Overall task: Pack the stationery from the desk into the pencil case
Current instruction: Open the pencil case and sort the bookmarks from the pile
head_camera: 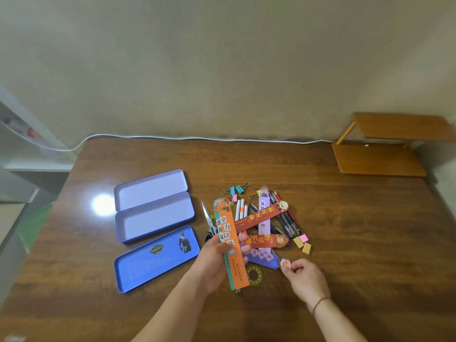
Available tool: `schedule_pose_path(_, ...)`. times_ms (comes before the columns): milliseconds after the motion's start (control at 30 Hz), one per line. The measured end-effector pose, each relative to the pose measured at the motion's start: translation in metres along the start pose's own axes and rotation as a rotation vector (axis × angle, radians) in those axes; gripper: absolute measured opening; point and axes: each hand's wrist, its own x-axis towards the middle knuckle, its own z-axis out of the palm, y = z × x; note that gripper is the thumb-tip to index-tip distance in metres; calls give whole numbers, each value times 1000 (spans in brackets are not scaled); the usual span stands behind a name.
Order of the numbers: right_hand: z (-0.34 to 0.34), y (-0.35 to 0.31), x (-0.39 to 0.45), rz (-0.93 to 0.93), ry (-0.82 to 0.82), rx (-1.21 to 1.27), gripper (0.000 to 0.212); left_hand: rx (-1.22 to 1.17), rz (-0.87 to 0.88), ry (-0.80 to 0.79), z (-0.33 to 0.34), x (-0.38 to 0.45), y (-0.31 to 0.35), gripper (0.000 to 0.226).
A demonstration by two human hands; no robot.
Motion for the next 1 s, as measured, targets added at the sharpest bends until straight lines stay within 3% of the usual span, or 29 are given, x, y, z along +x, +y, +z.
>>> schedule_pose_path(67,3,-1,1,3,-16,146,17,-8,2,-12,-4,-1,3,36)
schedule_pose_path(200,-25,3,4,-82,-205,350,4,35,63,57,-14,-5,16,30)
schedule_pose_path(333,-74,-2,15,-257,-86,304,16,31,122,162,-27,-6,30,28)
schedule_pose_path(533,-98,-51,14,-336,-157,434,14,-39,5,68,-26,-7,34,32)
schedule_pose_path(667,-73,-94,5,-373,-226,354,12,28,-146,-81,-22,-12,27,47)
schedule_pose_path(767,-45,-113,7,-329,-182,298,13,174,-109,-86,-23,-14,22,49)
schedule_pose_path(867,-29,-114,15,-272,-123,277,13,297,-46,-25,-29,-13,18,34)
schedule_pose_path(1000,-22,-96,25,-166,-89,307,13,297,-13,37,-39,-14,17,26)
